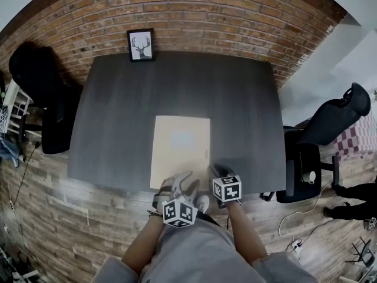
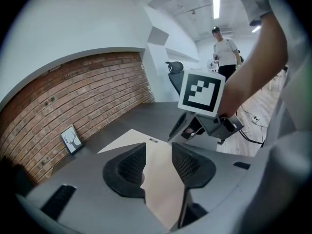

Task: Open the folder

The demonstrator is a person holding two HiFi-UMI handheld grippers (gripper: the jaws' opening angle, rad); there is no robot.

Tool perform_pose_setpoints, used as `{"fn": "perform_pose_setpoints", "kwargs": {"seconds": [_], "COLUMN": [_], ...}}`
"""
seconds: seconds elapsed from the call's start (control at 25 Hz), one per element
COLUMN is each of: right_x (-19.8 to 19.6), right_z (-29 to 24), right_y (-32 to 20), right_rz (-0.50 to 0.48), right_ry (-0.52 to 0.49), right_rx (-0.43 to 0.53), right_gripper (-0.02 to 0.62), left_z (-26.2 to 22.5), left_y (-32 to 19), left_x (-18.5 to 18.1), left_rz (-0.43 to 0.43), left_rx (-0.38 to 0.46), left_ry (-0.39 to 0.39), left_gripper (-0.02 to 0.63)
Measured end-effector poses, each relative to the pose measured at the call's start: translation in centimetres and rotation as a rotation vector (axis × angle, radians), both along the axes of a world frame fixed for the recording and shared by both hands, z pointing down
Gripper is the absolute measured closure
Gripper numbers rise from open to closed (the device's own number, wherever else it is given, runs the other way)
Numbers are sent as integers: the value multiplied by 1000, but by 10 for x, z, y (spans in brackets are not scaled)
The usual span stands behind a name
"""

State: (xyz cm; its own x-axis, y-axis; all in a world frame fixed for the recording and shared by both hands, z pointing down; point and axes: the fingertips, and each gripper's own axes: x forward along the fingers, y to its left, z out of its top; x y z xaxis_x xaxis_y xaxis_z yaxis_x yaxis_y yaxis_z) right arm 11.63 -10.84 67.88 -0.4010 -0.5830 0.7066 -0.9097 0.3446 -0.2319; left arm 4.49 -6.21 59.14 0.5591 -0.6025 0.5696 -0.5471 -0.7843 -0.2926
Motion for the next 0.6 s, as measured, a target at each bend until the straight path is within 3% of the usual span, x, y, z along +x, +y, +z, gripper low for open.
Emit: {"fn": "perform_pose_setpoints", "kwargs": {"seconds": [0.6], "right_x": [0], "right_z": [1], "right_y": [0], "right_rz": [-8], "right_ry": [23], "right_rx": [-9], "right_gripper": [505], "left_z": [43], "left_y": [29], "left_x": [27], "left_rz": [215], "left_rx": [-27], "left_ry": [-150], "left_gripper": [387]}}
